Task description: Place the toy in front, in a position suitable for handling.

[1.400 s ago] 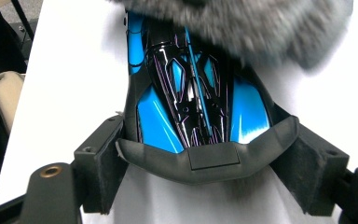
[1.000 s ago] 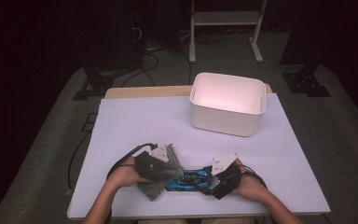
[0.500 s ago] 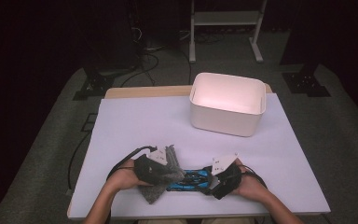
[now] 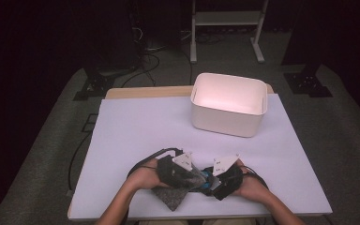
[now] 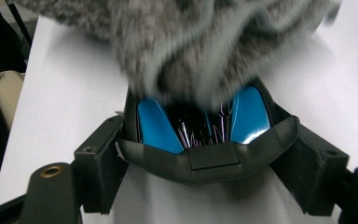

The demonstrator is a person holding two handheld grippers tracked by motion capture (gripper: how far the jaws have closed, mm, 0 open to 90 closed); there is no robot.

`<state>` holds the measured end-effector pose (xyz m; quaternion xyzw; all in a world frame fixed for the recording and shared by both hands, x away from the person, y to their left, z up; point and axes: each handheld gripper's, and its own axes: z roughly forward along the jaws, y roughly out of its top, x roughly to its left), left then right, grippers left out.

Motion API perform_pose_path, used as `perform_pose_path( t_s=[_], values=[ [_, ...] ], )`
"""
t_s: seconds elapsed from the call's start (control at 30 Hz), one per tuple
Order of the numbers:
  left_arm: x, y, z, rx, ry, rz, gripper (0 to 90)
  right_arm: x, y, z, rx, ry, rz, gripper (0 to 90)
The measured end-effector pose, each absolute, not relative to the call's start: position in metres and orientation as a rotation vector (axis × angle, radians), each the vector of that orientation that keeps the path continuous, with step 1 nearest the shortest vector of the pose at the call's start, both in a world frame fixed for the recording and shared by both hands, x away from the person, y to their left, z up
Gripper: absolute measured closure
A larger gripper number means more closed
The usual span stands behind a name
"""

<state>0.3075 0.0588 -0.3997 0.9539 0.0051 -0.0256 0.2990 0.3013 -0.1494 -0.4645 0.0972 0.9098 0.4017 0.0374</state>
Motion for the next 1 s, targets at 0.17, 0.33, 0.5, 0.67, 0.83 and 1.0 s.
perform_pose_path(
  t_s=[0.17, 0.33, 0.5, 0.67, 0.83, 1.0],
  values=[
    [0.306, 0.035, -0.402, 2.534, -0.039, -0.072, 72.5, 0.301, -0.149, -0.465, 0.302, 2.79, 1.234, 22.6],
    [0.31, 0.03, -0.402, 2.544, -0.019, -0.054, 72.4, 0.302, -0.15, -0.465, 0.294, 2.791, 1.234, 22.6],
    [0.319, 0.047, -0.397, 2.55, 0.07, 0.003, 70.4, 0.302, -0.15, -0.465, 0.292, 2.792, 1.233, 22.6],
    [0.325, 0.076, -0.396, 2.55, 0.165, 0.039, 70.1, 0.303, -0.15, -0.465, 0.279, 2.791, 1.231, 22.7],
    [0.321, 0.102, -0.405, 2.541, 0.254, 0.058, 70.0, 0.303, -0.15, -0.465, 0.283, 2.793, 1.23, 22.6],
    [0.315, 0.113, -0.412, 2.488, 0.275, 0.05, 69.6, 0.303, -0.15, -0.465, 0.296, 2.795, 1.231, 22.0]
  ],
)
